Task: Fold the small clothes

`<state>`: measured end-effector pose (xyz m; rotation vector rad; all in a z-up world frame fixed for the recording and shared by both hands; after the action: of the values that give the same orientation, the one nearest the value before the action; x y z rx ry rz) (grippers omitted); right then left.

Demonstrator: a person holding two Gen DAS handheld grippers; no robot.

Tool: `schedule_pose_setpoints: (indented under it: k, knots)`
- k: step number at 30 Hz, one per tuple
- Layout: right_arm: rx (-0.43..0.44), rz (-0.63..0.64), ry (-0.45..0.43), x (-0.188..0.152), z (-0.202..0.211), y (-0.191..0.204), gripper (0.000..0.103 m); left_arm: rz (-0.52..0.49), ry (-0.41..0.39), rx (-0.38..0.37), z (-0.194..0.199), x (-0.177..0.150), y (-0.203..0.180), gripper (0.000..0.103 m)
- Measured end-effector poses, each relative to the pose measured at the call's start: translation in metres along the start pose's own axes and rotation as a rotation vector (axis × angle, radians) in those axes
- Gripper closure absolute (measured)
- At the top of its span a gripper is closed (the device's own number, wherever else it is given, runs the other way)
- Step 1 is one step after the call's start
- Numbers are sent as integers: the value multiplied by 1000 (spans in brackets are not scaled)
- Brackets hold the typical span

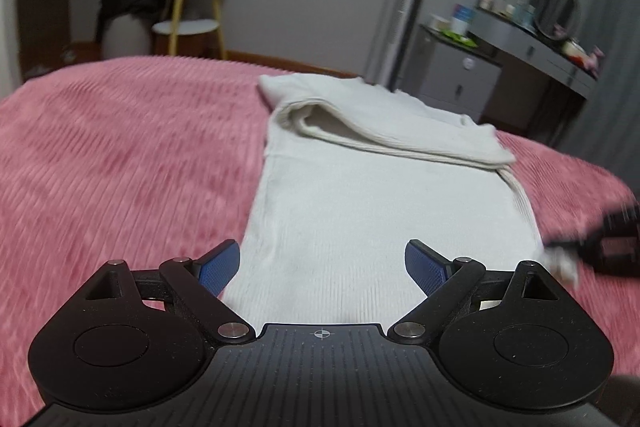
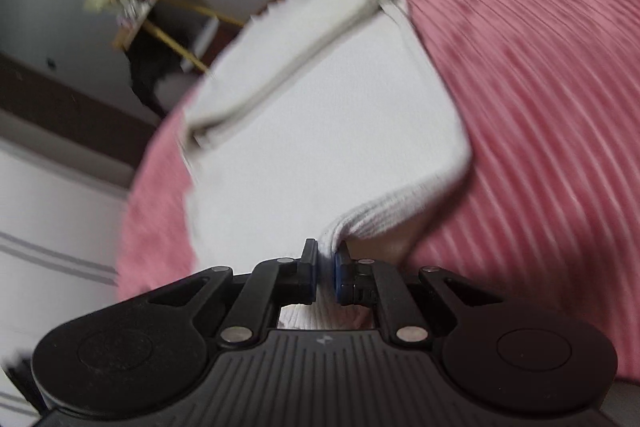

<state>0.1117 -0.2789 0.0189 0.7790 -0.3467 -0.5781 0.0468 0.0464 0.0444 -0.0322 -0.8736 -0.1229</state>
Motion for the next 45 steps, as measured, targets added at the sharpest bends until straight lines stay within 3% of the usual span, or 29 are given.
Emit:
schedule_pose_setpoints:
  k: [4,9,11,12,14,20,27,29,31,32,34,35,37,39,45]
  knots:
    - [41,-71,-123,34,-7,11,96,-37,34,-9,-13,0,-1,9]
    - [-48,-96,-267,71,-23,-4,92,-96,73,18,-34,0,-1,9]
    - [-89,-59,-283,76,-27,-11,73,-130,80,31,-40,1,0,9]
    - [-104,-17,-304,76,-25,-12,57,-135,78,36,-42,1,2,9]
    - [-126,113,-343,70,-20,-12,49,-130,77,48,-46,2,10,9]
    - [-210,550,-282,35,-35,11,46,-144,114,-17,-52,-5,32,8]
    - [-284,684,-232,30,-78,26,46,-224,127,-90,-37,-17,45,7]
    - [-315,693,-245,32,-86,26,56,-221,141,-64,-41,-20,45,7]
    - [-311,665,-247,34,-90,24,85,-208,129,-78,-46,-19,44,17]
    - [-312,653,-255,34,-89,24,88,-201,133,-92,-50,-19,43,20]
    - [-330,651,-269,31,-88,24,95,-205,160,-115,-60,-19,40,56]
    - [-346,647,-275,30,-87,24,95,-211,171,-117,-63,-20,39,61]
    - [-359,599,-279,31,-83,24,95,-212,183,-130,-69,-22,37,86]
    - [-375,581,-276,30,-84,23,95,-201,179,-135,-70,-20,37,91]
    - [-417,646,-304,18,-82,35,97,-169,77,-131,-49,4,41,93]
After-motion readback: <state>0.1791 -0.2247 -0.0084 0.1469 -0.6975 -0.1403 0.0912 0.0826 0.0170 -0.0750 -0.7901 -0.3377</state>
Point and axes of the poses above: each gripper's, at about its wrist camera, not at the fingertips, and z roughly against the way its jaws point, y to its left, x to its top, the point moved 2 cm from there along -z, roughly the way its jaws point, and after that the axes turned 15 degrees about -z, right-handed, at the moved point
